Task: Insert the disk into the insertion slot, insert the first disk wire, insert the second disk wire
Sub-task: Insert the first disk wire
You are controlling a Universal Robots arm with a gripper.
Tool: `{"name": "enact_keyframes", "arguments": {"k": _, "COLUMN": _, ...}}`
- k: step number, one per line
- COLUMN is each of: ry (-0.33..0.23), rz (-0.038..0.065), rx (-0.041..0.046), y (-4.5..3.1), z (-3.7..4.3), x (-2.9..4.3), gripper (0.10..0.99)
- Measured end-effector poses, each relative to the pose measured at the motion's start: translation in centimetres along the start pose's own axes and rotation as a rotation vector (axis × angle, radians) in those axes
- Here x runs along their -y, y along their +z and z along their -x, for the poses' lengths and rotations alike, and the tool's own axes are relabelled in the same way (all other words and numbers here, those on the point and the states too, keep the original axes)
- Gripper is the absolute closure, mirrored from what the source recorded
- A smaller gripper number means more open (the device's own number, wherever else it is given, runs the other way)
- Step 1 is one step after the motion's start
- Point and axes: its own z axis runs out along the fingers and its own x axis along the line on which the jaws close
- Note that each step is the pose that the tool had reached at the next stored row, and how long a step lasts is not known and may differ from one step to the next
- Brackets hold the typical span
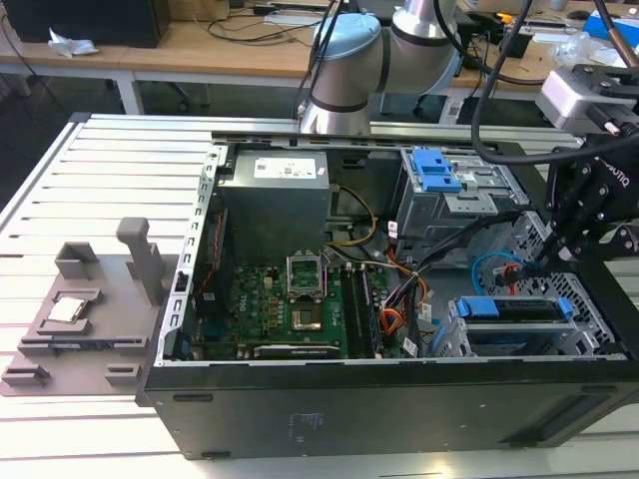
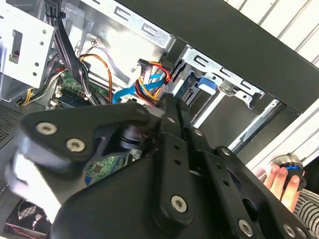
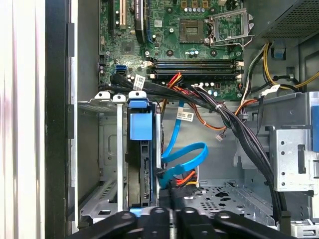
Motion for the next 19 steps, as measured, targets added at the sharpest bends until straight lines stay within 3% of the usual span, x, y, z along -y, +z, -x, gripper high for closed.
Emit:
{"name": "enact_keyframes", "arguments": {"k": 2, "ry": 0.0, "rz": 0.0, "rx": 0.0, "y": 0.01, "z": 0.0, "x": 0.0, "gripper": 0.98}}
{"name": "enact_keyframes", "arguments": {"k": 8, "ry": 0.0, "rz": 0.0, "rx": 0.0001, "y": 0.02, "z": 0.0, "x": 0.0, "gripper": 0.98}}
{"name": "enact_keyframes", "arguments": {"k": 11, "ry": 0.0, "rz": 0.0, "rx": 0.0, "y": 0.03, "z": 0.0, "x": 0.0, "gripper": 0.914}}
{"name": "enact_keyframes", "arguments": {"k": 12, "ry": 0.0, "rz": 0.0, "rx": 0.0, "y": 0.03, "z": 0.0, "x": 0.0, "gripper": 0.847}}
{"name": "enact_keyframes", "arguments": {"k": 19, "ry": 0.0, "rz": 0.0, "rx": 0.0, "y": 0.38, "z": 0.01, "x": 0.0, "gripper": 0.847}}
